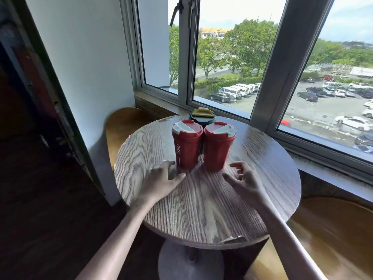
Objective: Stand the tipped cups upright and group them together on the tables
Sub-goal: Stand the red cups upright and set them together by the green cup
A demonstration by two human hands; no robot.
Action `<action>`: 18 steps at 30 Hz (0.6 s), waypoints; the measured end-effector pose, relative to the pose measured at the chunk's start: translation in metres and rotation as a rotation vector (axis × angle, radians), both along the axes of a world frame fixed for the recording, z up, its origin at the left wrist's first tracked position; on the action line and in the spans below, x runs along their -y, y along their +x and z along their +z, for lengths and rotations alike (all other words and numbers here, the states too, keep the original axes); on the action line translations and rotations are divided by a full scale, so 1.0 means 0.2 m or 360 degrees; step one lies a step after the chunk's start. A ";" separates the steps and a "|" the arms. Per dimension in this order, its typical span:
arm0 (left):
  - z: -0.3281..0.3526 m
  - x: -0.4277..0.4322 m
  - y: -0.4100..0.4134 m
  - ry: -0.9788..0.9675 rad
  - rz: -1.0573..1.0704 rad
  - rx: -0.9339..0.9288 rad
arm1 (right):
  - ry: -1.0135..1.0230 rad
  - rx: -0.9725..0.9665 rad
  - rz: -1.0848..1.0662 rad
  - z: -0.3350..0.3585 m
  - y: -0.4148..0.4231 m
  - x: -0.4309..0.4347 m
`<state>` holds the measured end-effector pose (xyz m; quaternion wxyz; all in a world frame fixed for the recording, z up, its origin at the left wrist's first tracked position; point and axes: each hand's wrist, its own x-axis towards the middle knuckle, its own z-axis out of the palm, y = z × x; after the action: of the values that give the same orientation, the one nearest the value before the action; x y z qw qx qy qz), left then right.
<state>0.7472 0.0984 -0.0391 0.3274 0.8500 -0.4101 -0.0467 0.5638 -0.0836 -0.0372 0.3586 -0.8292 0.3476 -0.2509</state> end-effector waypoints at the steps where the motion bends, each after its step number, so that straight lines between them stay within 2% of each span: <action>1: -0.01 -0.03 -0.04 0.0011 -0.0004 0.0066 | -0.0064 -0.0043 0.0038 0.00 -0.03 -0.02; 8: 0.04 -0.27 -0.34 0.0113 0.0222 0.0370 | -0.0740 -0.0542 0.0264 0.11 -0.19 -0.21; 14: 0.07 -0.68 -0.58 0.0140 0.0598 0.0586 | -0.0812 -0.0427 0.0591 0.18 -0.18 -0.51; 18: 0.02 -1.12 -0.75 0.0244 0.0969 0.0534 | -0.0860 -0.0320 0.0931 0.17 -0.12 -0.86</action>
<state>0.5981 0.3228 -0.0355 0.1896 0.9512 -0.1812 0.1626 0.5404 0.0882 -0.0025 0.1484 -0.9778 0.0520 -0.1383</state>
